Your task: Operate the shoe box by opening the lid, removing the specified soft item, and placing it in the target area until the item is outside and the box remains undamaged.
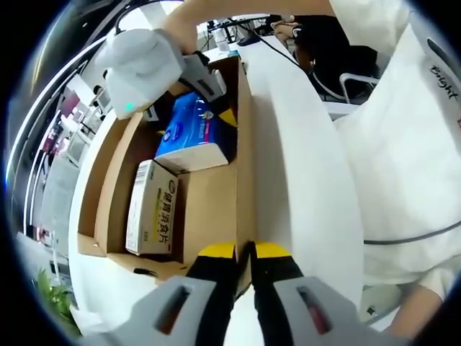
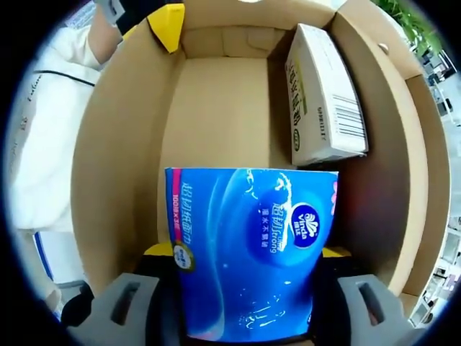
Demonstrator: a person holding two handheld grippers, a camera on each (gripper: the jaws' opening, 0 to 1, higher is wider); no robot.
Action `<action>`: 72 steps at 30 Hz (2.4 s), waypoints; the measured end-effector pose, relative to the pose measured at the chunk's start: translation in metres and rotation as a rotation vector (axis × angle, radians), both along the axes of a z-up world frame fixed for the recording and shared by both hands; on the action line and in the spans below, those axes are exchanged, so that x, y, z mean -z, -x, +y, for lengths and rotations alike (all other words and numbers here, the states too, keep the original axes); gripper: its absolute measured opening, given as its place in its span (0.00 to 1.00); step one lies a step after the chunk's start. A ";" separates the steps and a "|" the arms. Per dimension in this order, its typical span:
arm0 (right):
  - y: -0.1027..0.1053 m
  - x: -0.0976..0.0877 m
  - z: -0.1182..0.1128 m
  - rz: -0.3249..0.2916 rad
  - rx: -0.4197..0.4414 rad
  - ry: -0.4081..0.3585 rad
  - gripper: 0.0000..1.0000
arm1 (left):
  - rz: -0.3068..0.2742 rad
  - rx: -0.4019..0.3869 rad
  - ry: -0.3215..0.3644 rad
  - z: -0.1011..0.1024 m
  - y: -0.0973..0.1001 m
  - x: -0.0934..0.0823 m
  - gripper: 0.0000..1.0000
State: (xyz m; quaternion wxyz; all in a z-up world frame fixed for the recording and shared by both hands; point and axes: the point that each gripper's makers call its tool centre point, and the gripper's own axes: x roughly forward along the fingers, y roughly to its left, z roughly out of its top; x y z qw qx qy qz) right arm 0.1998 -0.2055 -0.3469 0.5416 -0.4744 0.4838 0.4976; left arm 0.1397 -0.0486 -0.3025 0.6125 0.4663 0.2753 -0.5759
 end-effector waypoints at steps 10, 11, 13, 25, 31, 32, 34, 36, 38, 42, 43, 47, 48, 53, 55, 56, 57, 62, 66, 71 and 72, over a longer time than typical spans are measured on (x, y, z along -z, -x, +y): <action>0.001 -0.009 0.004 -0.002 -0.039 0.003 0.67 | 0.003 0.014 -0.008 0.000 0.000 0.000 0.06; 0.000 -0.012 0.006 -0.010 -0.033 0.000 0.67 | 0.004 0.012 -0.007 0.000 0.000 0.000 0.06; 0.001 -0.018 0.007 -0.008 -0.034 0.000 0.67 | 0.003 0.011 -0.003 0.000 0.000 0.000 0.06; 0.004 -0.059 0.013 -0.033 -0.032 -0.039 0.67 | 0.001 0.012 -0.004 0.000 0.000 0.000 0.06; 0.011 -0.071 0.018 -0.046 -0.058 -0.037 0.67 | 0.001 0.009 -0.002 0.000 0.001 0.000 0.06; 0.011 -0.073 0.018 -0.047 -0.059 -0.036 0.67 | 0.000 0.010 -0.002 0.000 0.001 0.000 0.06; 0.011 -0.078 0.018 -0.054 -0.056 -0.033 0.67 | -0.002 0.010 0.001 0.000 0.001 0.000 0.06; 0.010 -0.083 0.018 -0.059 -0.056 -0.035 0.67 | -0.003 0.012 0.002 0.000 0.001 0.000 0.06; 0.012 -0.087 0.018 -0.057 -0.055 -0.036 0.67 | -0.002 0.012 0.002 0.000 0.000 0.000 0.06; 0.018 -0.091 0.014 -0.060 -0.070 -0.029 0.67 | -0.003 0.013 0.000 0.000 0.001 0.000 0.06; 0.019 -0.093 0.013 -0.065 -0.077 -0.031 0.67 | -0.003 0.013 0.001 0.000 0.000 0.000 0.06; 0.019 -0.099 0.010 -0.064 -0.055 -0.046 0.67 | 0.000 0.010 0.002 0.000 0.000 0.000 0.06; 0.018 -0.099 0.007 -0.070 -0.059 -0.035 0.67 | 0.000 0.010 0.002 0.000 0.000 0.000 0.06; 0.019 -0.101 0.003 -0.066 -0.054 -0.028 0.67 | -0.001 0.010 0.001 0.001 0.000 0.000 0.06; 0.018 -0.103 0.003 -0.072 -0.058 -0.026 0.67 | 0.001 0.009 0.001 0.001 0.001 0.000 0.06; 0.017 -0.105 0.002 -0.073 -0.061 -0.022 0.67 | 0.002 0.010 0.001 0.001 0.001 0.000 0.06; 0.017 -0.106 0.002 -0.075 -0.060 -0.016 0.67 | 0.003 0.009 0.000 0.001 0.001 0.000 0.06; 0.015 -0.115 -0.005 -0.082 -0.059 0.001 0.68 | -0.002 0.011 0.005 0.001 0.001 0.000 0.06; 0.012 -0.121 -0.010 -0.110 -0.075 -0.003 0.68 | 0.001 0.006 0.004 0.001 0.001 0.000 0.06; 0.013 -0.123 -0.019 -0.113 -0.073 0.009 0.68 | 0.000 0.007 0.006 0.001 0.001 0.000 0.06; 0.012 -0.124 -0.020 -0.114 -0.070 0.007 0.68 | 0.001 0.006 0.007 0.001 0.001 0.000 0.06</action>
